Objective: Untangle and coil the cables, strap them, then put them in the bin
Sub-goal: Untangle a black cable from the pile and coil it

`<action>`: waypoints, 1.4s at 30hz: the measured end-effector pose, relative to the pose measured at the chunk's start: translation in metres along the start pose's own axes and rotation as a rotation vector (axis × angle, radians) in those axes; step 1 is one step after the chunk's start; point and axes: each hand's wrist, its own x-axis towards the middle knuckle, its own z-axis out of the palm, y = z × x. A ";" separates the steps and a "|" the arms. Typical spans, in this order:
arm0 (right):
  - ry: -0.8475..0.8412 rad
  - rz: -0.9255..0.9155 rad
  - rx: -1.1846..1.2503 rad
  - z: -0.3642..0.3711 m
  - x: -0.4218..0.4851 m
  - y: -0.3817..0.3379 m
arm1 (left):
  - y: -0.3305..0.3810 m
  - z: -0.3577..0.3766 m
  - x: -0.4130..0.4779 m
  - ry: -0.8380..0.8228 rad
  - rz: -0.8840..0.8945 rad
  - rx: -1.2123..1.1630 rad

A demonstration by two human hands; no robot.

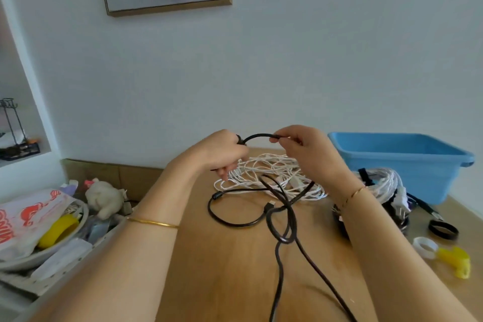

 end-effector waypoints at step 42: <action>0.131 -0.114 -0.328 0.016 0.008 0.011 | 0.013 0.014 -0.012 -0.120 0.133 0.025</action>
